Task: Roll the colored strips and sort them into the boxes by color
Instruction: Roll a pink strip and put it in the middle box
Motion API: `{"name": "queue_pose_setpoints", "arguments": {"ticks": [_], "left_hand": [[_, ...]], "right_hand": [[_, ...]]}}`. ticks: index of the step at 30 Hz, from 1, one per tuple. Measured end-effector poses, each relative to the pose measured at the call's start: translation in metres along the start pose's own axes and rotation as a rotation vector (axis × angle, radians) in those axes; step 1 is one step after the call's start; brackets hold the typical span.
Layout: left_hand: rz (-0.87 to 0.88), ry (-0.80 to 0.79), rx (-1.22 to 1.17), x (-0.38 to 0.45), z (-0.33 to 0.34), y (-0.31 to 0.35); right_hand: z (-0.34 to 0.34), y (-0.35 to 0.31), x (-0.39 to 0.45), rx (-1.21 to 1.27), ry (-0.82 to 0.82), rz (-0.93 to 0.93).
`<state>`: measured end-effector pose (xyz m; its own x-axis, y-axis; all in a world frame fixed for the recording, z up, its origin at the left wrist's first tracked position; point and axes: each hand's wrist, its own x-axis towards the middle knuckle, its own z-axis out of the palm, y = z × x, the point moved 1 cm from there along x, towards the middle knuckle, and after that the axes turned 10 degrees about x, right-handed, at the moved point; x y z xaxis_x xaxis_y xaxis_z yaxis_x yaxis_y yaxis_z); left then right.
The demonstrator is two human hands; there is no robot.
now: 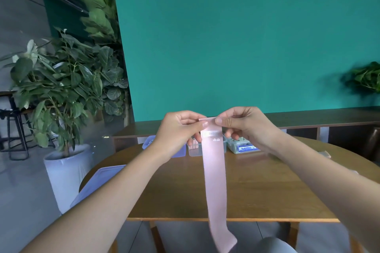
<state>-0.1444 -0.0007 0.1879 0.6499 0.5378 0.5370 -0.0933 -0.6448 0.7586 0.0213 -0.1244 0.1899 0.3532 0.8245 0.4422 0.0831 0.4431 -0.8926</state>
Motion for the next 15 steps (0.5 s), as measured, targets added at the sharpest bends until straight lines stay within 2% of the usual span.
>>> {"name": "queue_pose_setpoints", "arguments": {"ticks": [6,11,15], "left_hand": [[-0.064,-0.043,0.082,0.011,-0.001,-0.036],[-0.186,-0.104,0.2,0.015,0.009,-0.1],[-0.275,-0.071,0.23,0.02,0.021,-0.147]], "right_hand": [[-0.002,0.029,0.017,-0.119,0.01,0.106],[-0.007,0.087,0.03,-0.172,-0.003,0.194],[-0.012,0.132,0.041,-0.178,0.017,0.251]]}}
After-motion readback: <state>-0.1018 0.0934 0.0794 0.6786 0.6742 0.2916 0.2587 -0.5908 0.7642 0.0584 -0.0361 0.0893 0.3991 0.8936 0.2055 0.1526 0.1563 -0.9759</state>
